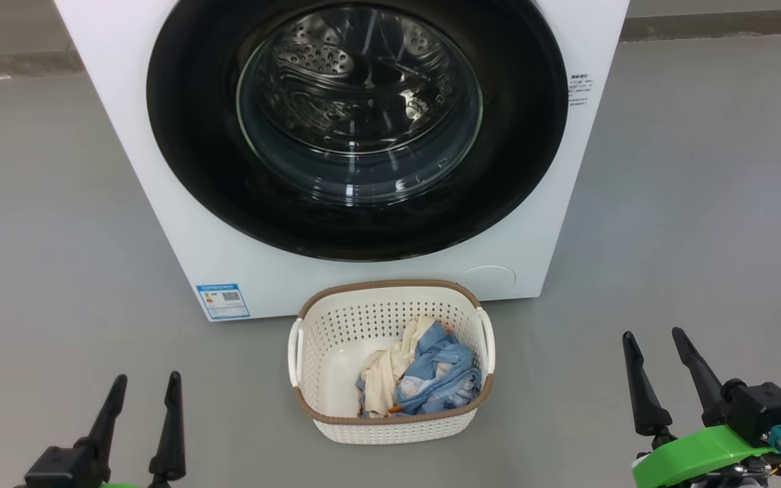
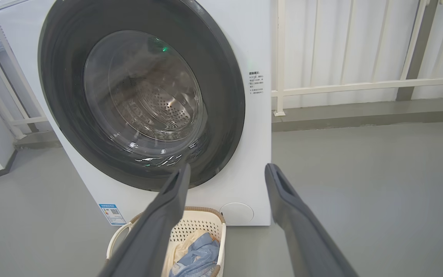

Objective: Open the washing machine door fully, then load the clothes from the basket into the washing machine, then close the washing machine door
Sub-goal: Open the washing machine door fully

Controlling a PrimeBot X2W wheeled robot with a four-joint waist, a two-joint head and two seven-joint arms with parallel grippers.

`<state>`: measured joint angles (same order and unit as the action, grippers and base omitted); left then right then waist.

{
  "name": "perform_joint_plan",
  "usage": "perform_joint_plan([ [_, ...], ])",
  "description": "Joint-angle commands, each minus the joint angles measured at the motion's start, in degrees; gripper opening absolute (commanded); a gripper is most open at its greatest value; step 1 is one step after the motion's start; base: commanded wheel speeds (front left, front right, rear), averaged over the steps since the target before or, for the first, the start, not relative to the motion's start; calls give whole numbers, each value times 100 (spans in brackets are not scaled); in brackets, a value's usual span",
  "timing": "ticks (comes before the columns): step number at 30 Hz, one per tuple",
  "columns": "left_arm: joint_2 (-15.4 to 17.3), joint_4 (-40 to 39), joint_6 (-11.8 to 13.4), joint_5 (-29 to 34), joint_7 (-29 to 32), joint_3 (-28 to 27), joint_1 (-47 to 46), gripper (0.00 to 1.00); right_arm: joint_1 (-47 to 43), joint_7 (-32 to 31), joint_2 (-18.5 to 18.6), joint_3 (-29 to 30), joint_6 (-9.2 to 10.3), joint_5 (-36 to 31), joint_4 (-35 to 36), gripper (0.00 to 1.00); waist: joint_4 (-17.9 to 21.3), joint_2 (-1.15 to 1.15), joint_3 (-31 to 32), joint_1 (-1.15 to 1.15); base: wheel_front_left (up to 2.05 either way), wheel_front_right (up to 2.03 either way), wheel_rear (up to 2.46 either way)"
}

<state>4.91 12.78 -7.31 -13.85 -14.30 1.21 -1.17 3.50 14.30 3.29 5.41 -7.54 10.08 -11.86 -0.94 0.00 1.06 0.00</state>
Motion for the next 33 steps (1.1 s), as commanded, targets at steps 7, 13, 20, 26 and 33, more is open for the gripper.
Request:
perform_joint_plan([
  [7, 71, -219, -18, 5, -70, -205, -88, 100, 182, 70, 18, -110, 5, -45, 163, 100, -12, 0, -40, 0, 84, 84, -169],
  [13, 71, -206, -18, -9, -70, -197, -96, 100, 183, 70, 10, -91, 5, -41, 172, 100, -22, 0, -63, 0, 122, 122, -244],
  [20, 30, -345, -18, -93, -70, -224, -100, 100, 196, 70, -1, -48, 5, -8, 210, 100, -32, 0, -91, 0, 104, 99, -204],
  [26, 15, -344, -18, -72, -70, -185, -96, 100, 198, 70, -7, -34, 5, -6, 196, 100, -39, 0, -104, 0, 51, 51, -102],
  [33, -5, -429, -18, -5, -70, -191, -85, 100, 197, 70, -11, -25, 5, -10, 181, 100, -39, 0, -96, 0, 7, 7, -14],
])
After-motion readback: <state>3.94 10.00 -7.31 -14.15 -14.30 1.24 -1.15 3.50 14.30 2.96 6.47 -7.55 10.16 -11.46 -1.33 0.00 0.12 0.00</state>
